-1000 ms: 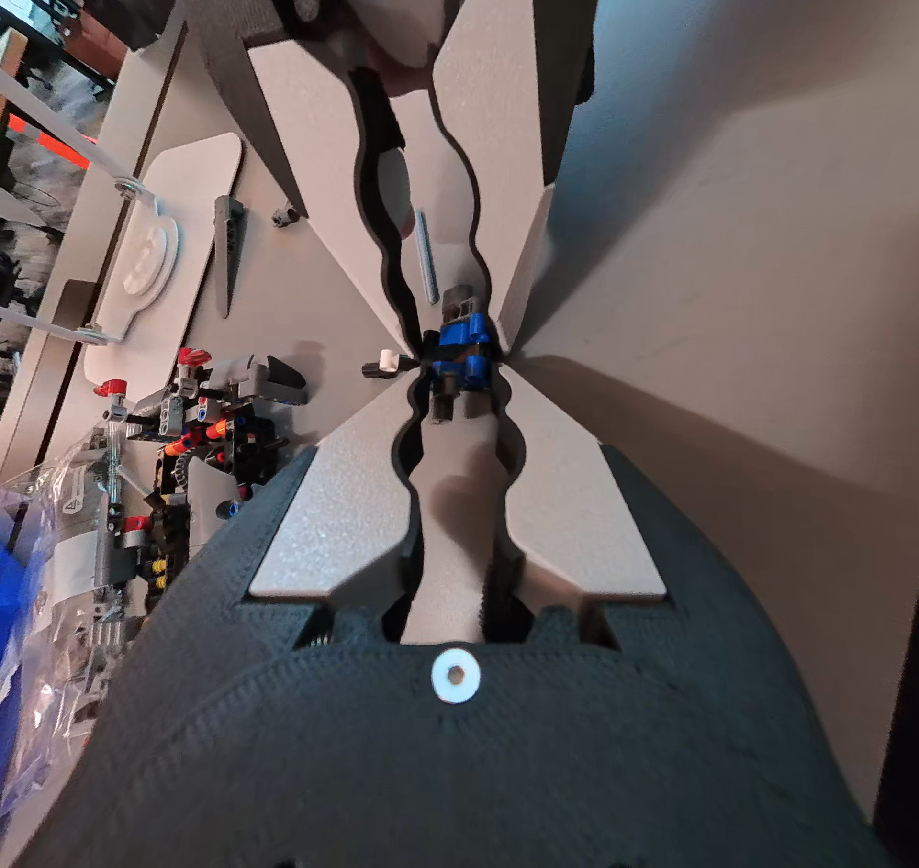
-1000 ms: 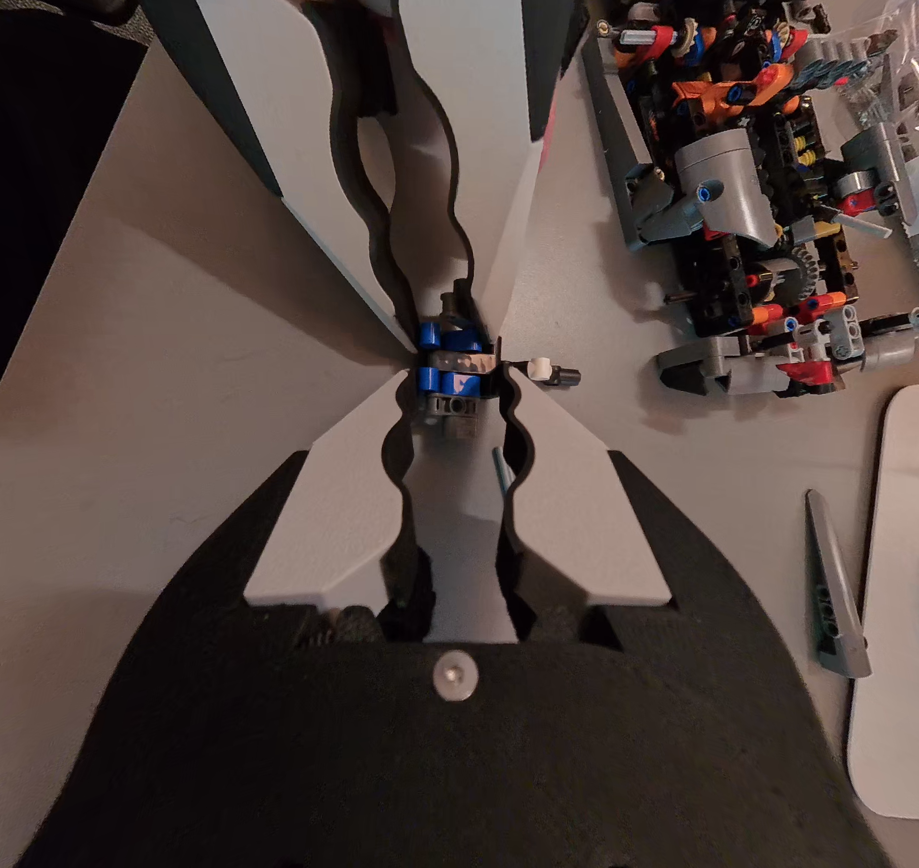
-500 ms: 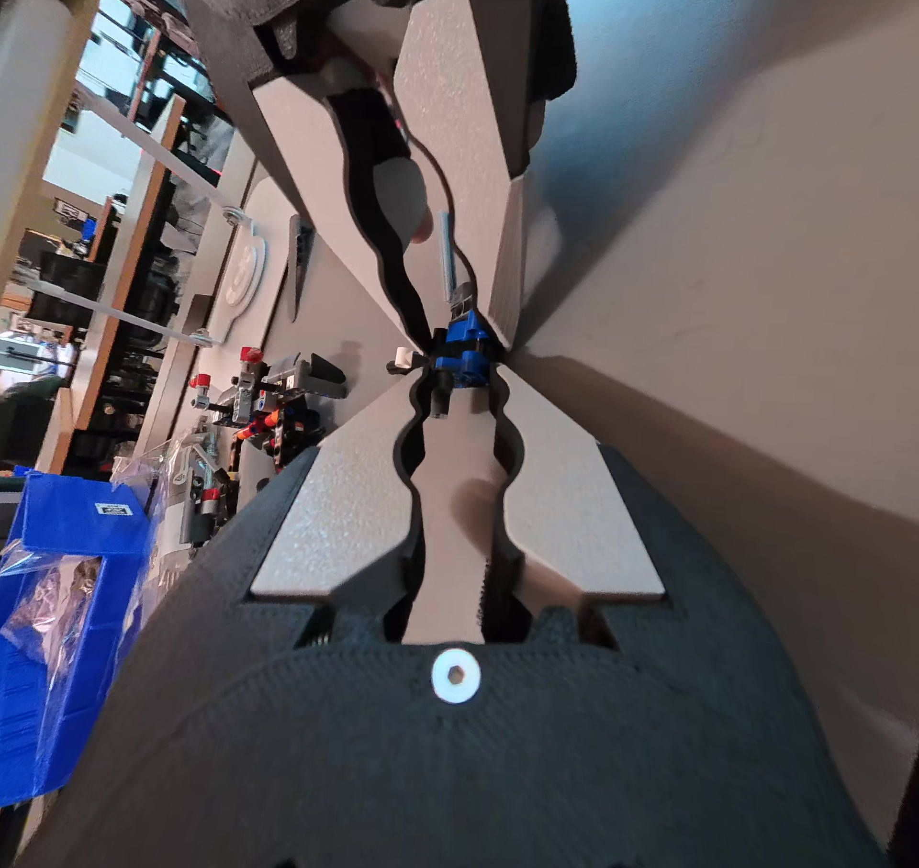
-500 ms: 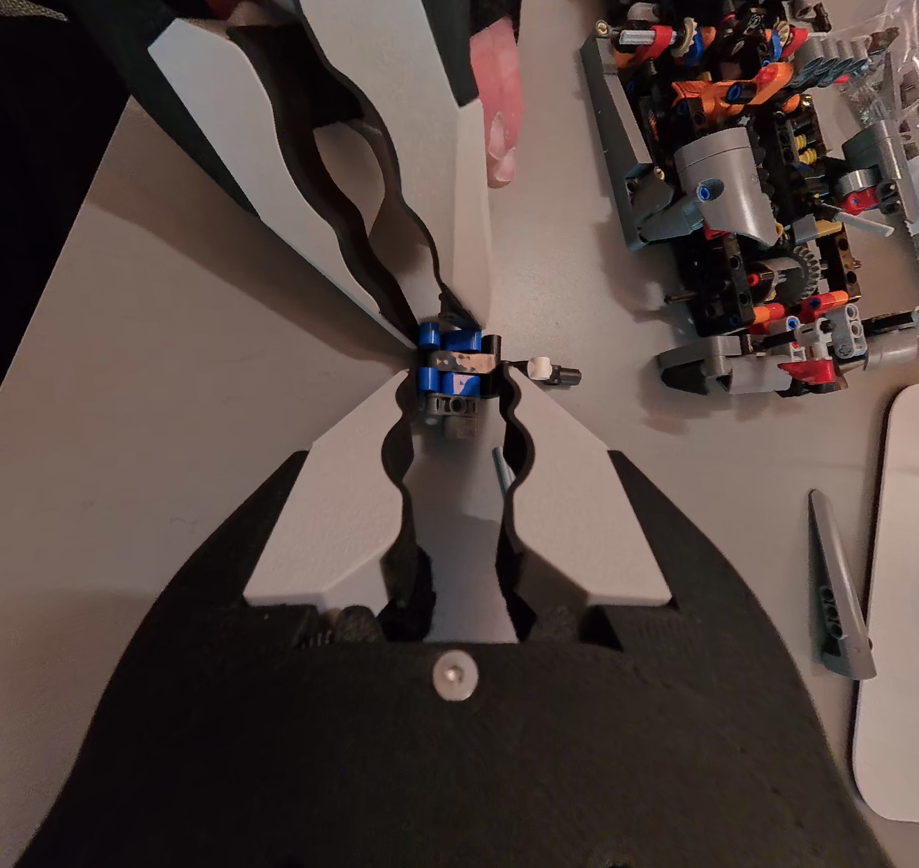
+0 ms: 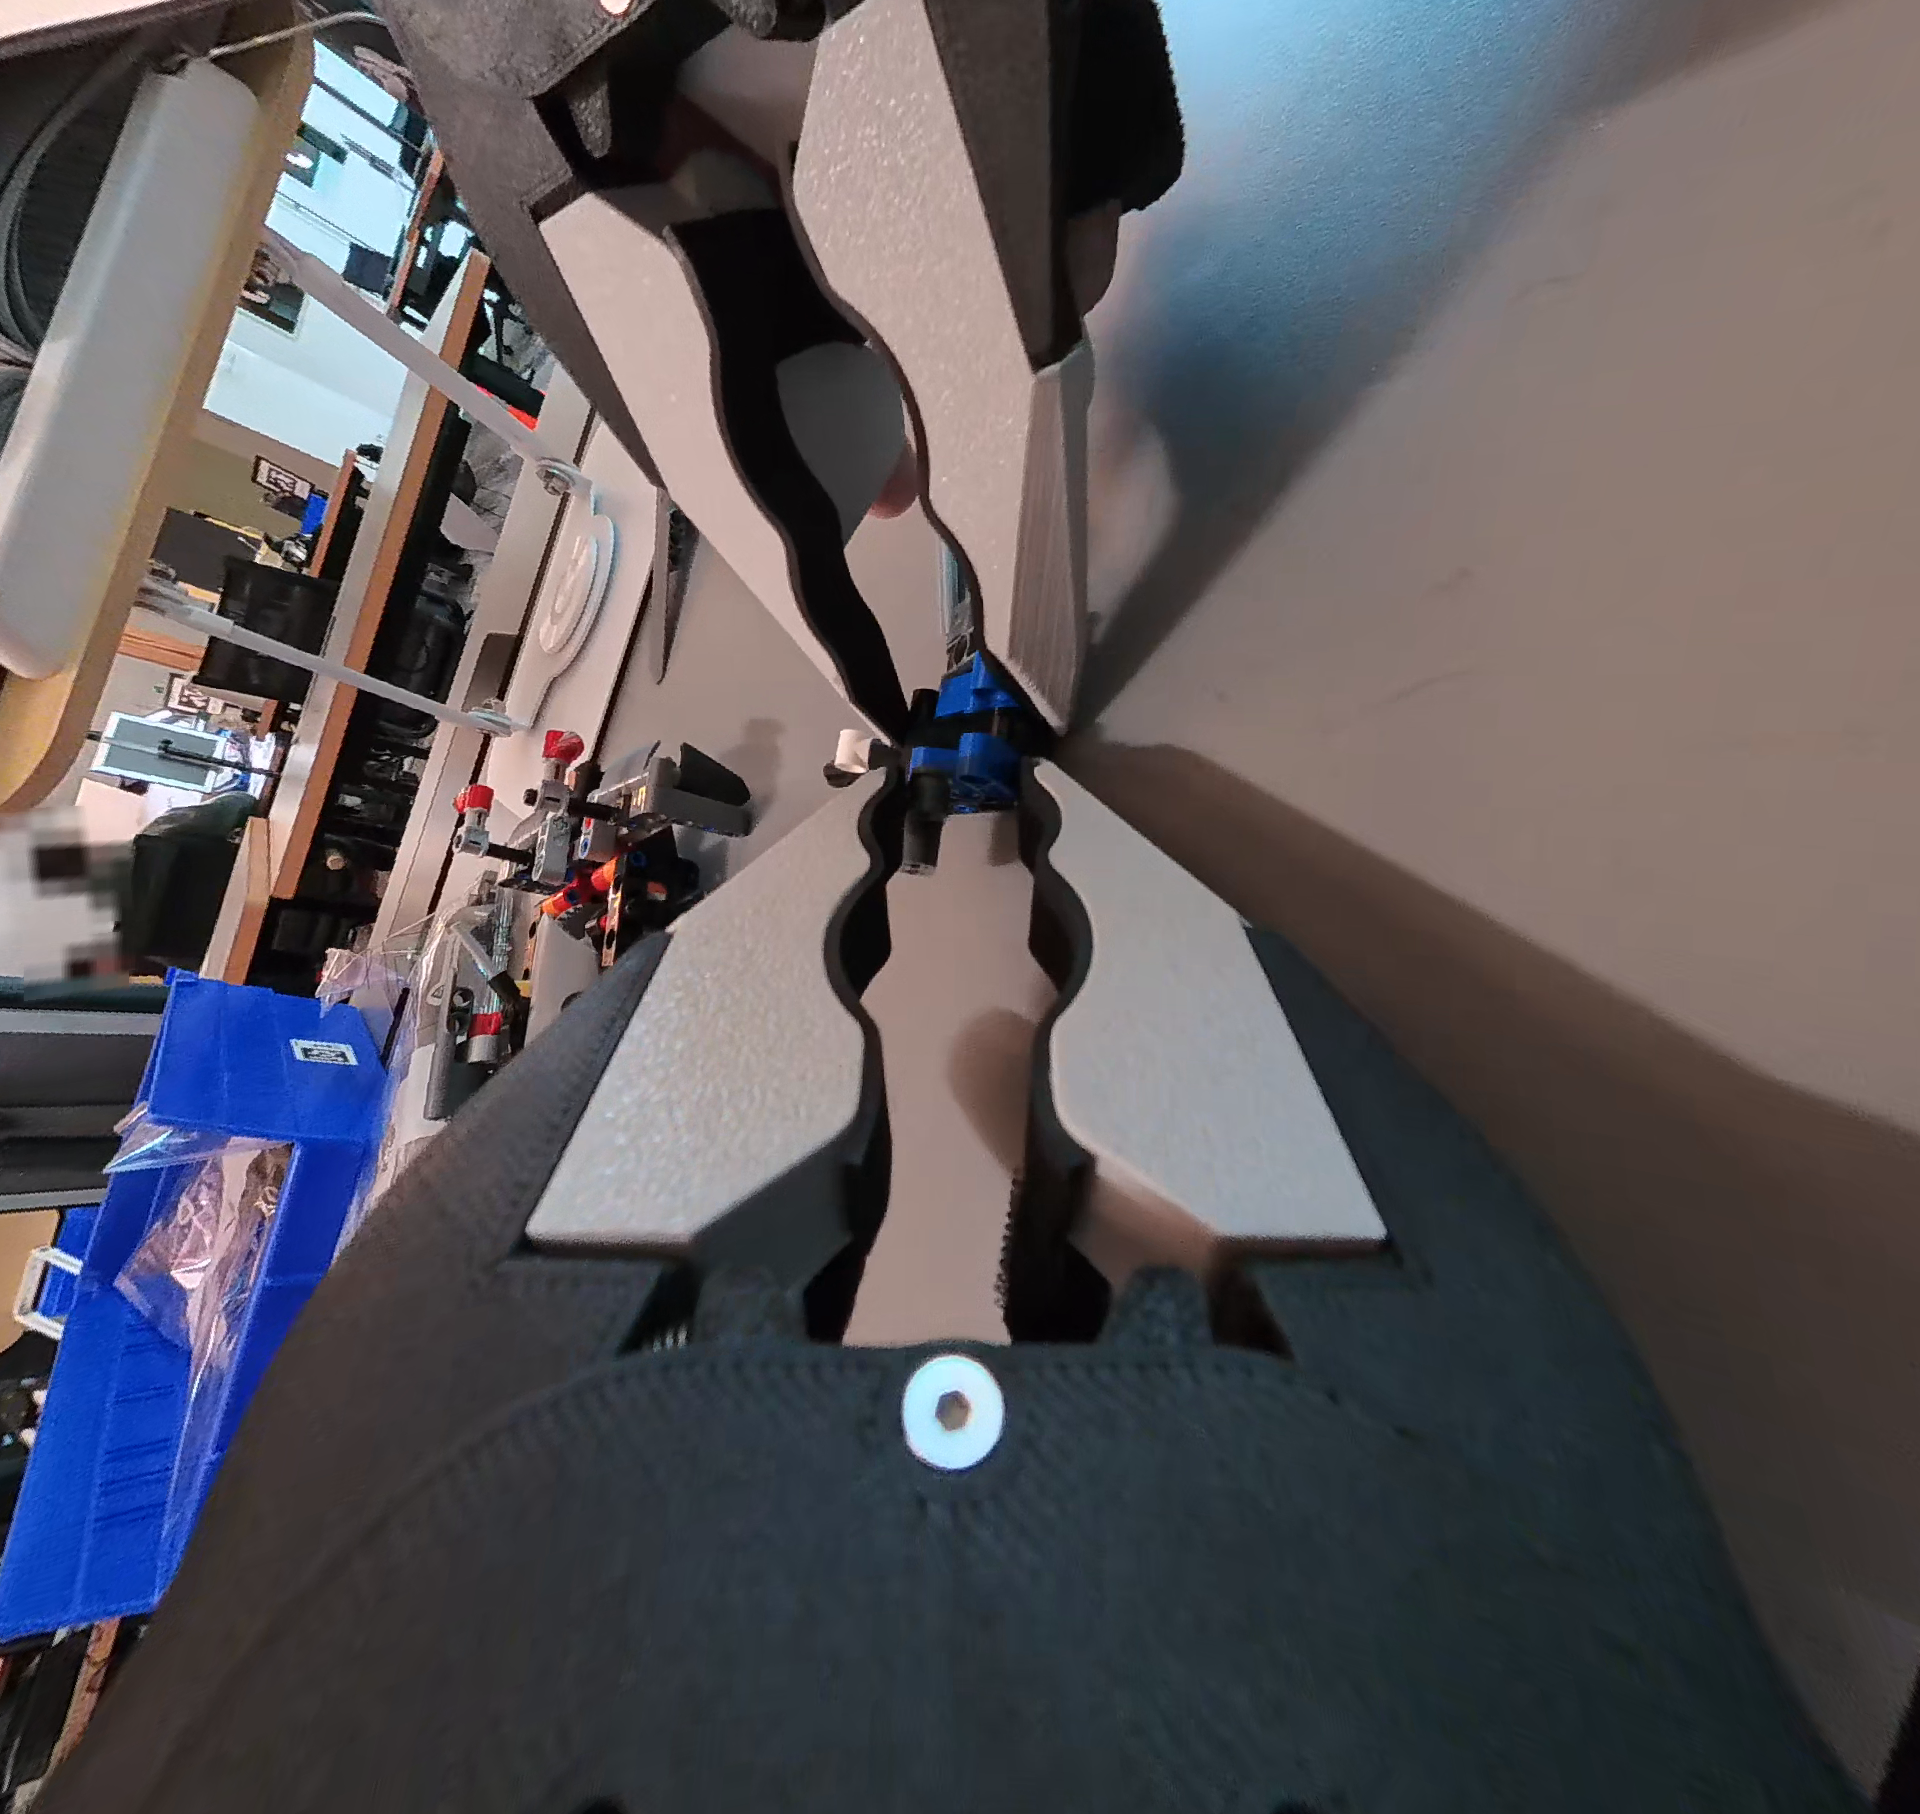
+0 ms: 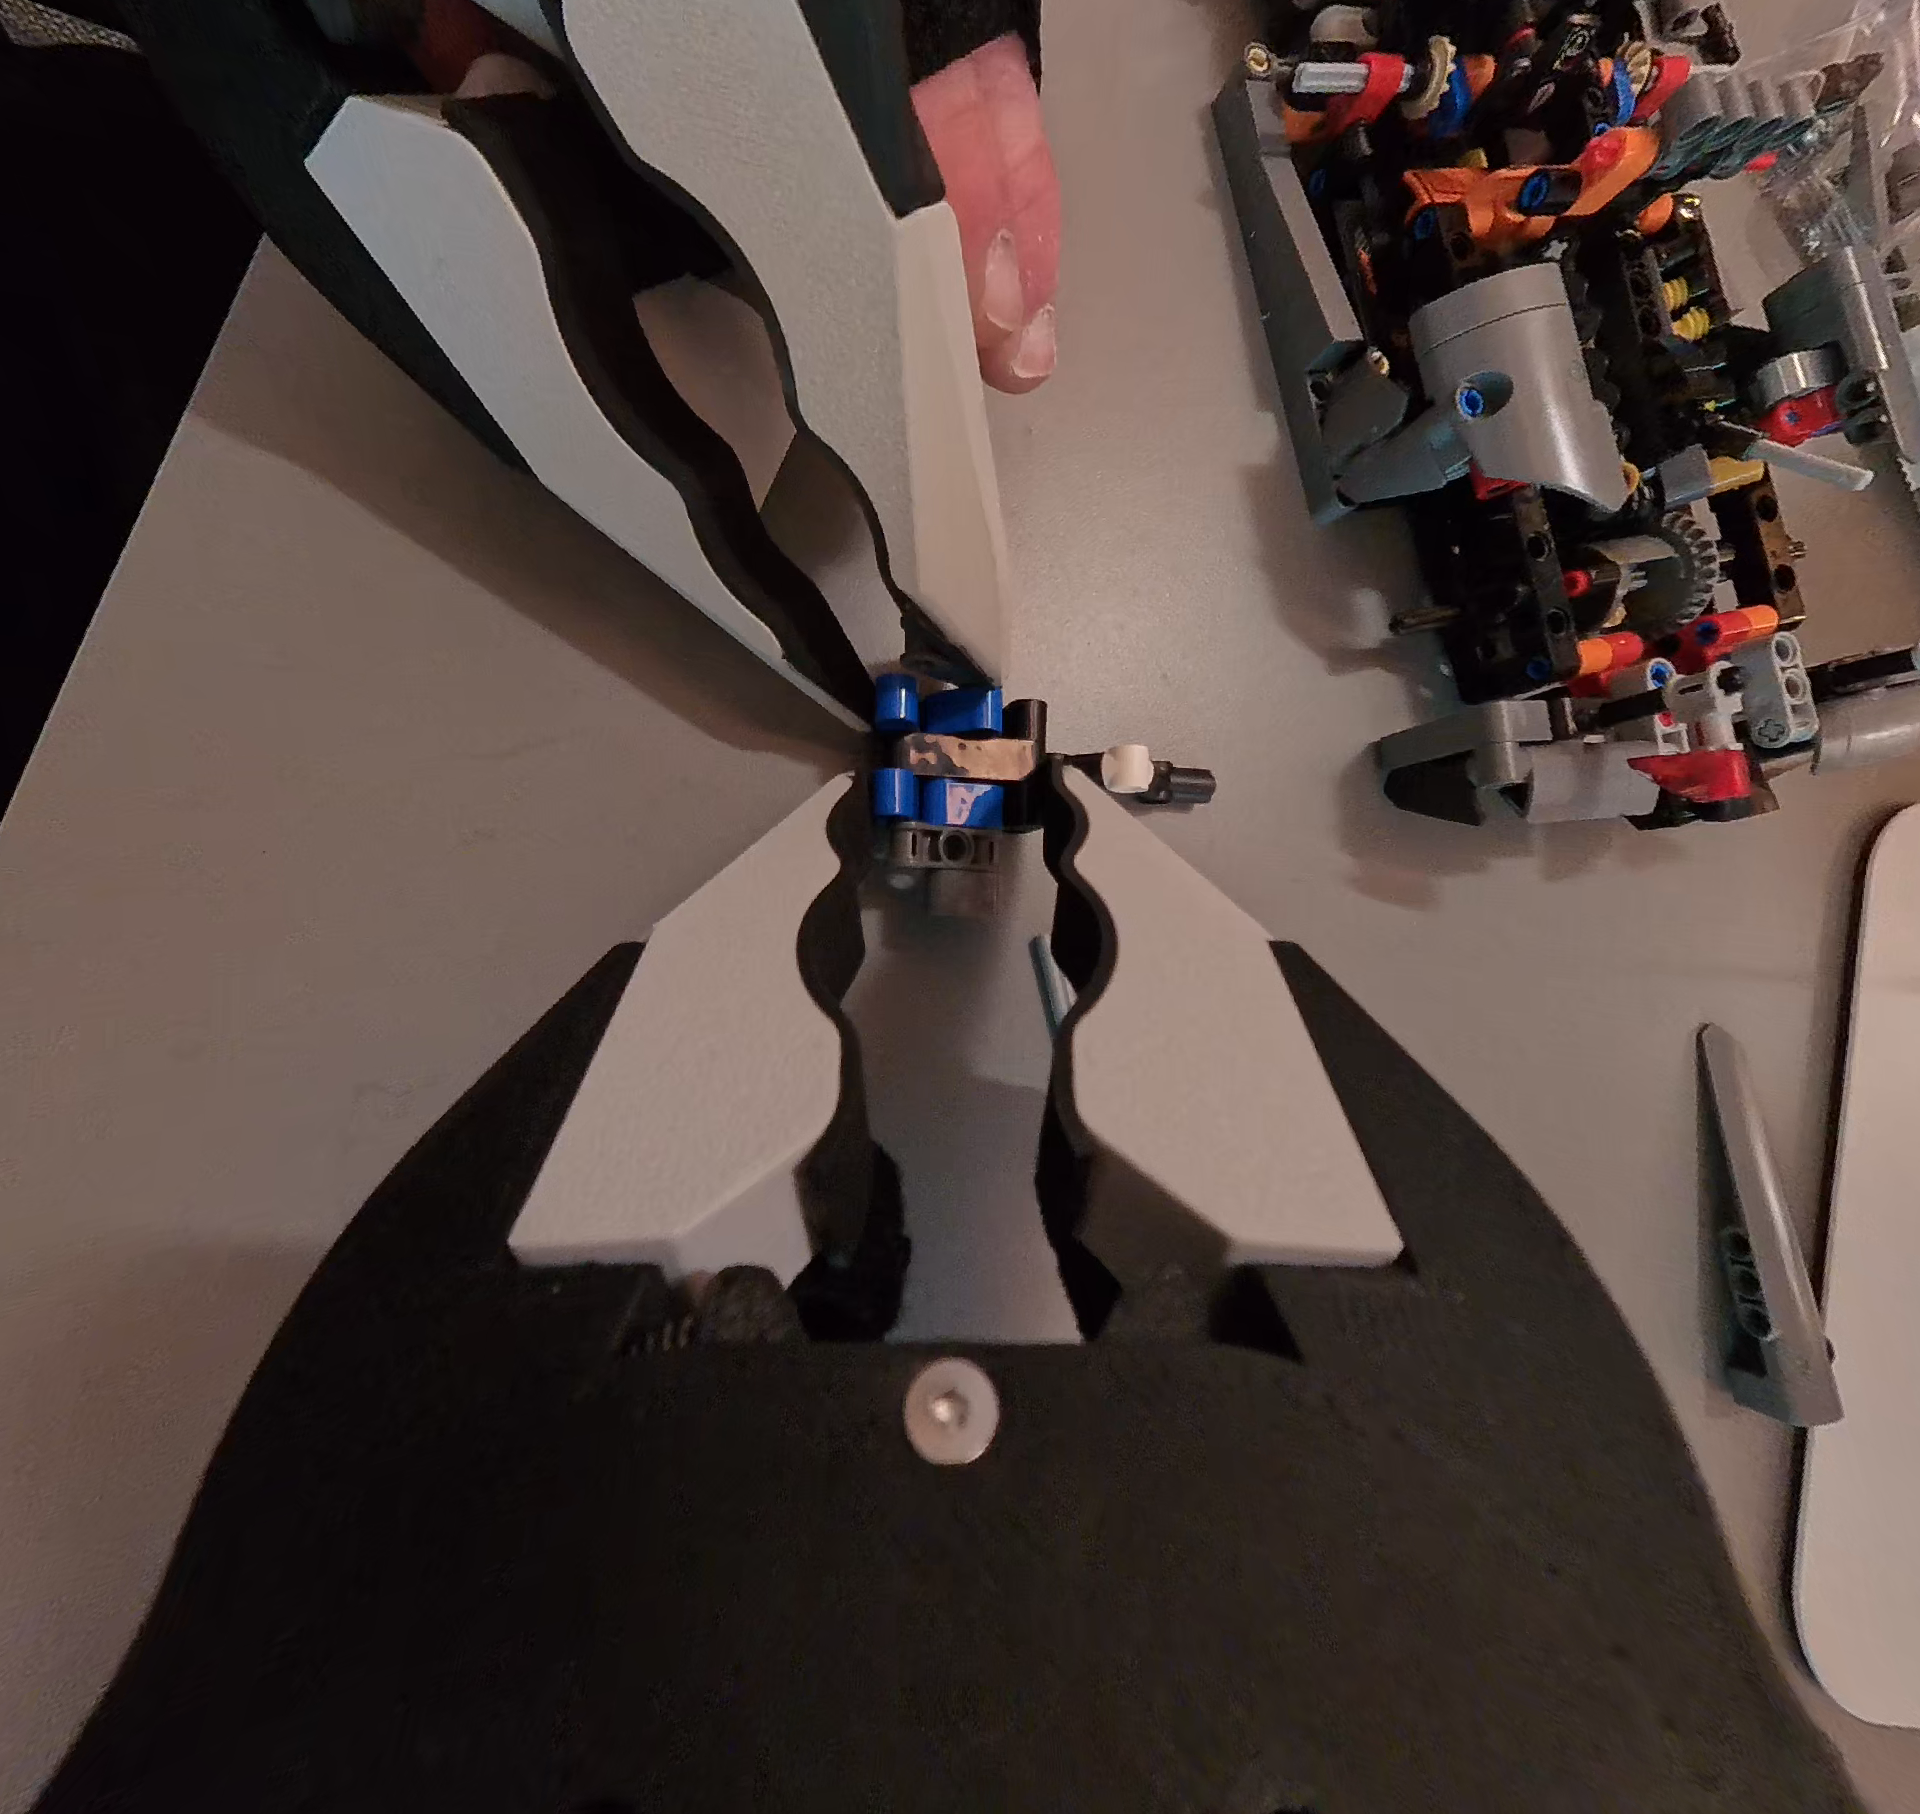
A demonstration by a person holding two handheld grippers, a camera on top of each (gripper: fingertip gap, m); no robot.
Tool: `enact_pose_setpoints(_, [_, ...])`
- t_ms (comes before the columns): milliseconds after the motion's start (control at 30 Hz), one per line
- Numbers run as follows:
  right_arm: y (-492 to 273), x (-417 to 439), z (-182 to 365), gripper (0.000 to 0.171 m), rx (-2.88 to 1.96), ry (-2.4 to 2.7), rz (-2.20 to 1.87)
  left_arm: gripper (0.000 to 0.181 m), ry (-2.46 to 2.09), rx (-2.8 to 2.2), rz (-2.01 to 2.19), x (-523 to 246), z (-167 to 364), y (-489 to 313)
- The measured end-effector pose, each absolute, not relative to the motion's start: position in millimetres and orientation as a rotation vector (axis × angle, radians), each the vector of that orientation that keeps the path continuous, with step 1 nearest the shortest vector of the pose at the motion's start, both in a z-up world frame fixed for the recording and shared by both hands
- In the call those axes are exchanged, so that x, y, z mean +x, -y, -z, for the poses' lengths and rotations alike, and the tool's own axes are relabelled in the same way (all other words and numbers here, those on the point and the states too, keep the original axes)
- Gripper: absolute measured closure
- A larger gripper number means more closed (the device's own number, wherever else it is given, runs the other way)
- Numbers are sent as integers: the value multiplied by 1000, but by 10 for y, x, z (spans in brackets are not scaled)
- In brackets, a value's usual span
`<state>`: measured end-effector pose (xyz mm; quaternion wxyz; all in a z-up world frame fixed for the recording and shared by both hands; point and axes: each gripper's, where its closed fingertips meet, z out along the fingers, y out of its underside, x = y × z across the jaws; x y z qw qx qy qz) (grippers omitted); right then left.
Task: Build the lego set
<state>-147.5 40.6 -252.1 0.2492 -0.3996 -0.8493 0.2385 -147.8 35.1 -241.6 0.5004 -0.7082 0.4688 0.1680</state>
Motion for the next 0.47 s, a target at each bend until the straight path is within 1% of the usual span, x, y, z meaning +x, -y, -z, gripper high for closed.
enact_pose_setpoints(300, [-406, -1475, 2520, 141, -1087, 2314, -647, 161, -1117, -1728, -372, -1475, 2404, -346])
enact_pose_setpoints(467, [-406, -1475, 2520, 141, -1087, 2314, -647, 161, -1067, -1698, -322, -1462, 2301, -324])
